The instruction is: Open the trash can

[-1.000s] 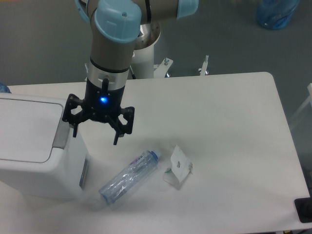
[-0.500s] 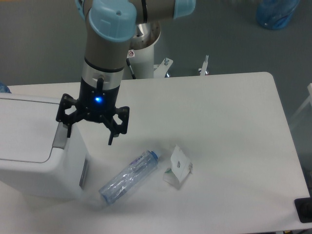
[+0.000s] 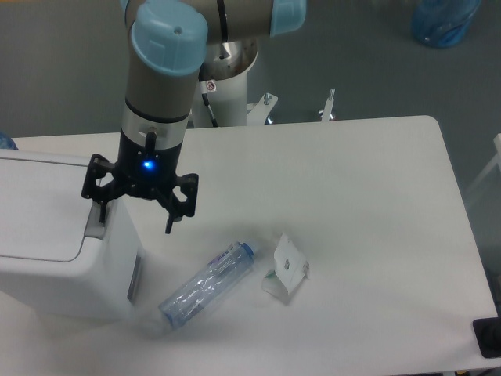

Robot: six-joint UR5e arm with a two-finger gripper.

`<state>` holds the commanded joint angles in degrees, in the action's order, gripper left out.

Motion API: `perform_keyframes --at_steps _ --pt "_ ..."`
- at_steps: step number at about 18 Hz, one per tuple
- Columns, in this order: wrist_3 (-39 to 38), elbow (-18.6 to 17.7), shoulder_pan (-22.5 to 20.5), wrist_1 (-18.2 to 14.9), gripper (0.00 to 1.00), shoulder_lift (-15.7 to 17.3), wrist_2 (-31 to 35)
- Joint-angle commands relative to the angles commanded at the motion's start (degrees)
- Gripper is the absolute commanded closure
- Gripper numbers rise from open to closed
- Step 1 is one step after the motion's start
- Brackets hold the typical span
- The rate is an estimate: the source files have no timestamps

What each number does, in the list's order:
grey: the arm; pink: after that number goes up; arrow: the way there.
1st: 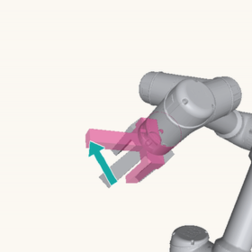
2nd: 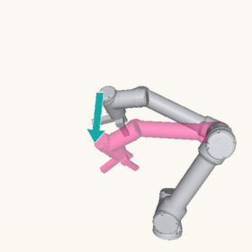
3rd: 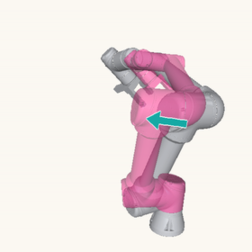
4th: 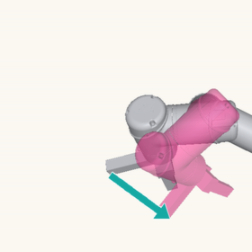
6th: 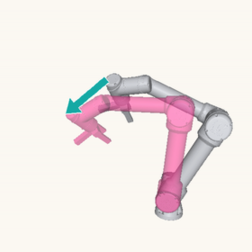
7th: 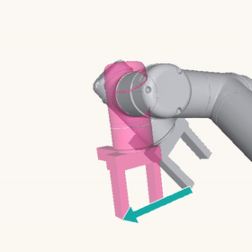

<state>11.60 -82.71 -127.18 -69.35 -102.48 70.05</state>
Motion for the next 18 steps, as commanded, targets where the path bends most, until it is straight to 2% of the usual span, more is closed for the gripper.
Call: perform_keyframes --at_steps 11,16,18 --pt "-0.3 1.6 -0.2 0.4 0.00 0.1 0.2" --pt "1.4 2.0 -4.5 2.3 0.00 -0.3 3.6" --pt "4.0 1.8 -6.7 4.9 0.00 -1.2 5.6"
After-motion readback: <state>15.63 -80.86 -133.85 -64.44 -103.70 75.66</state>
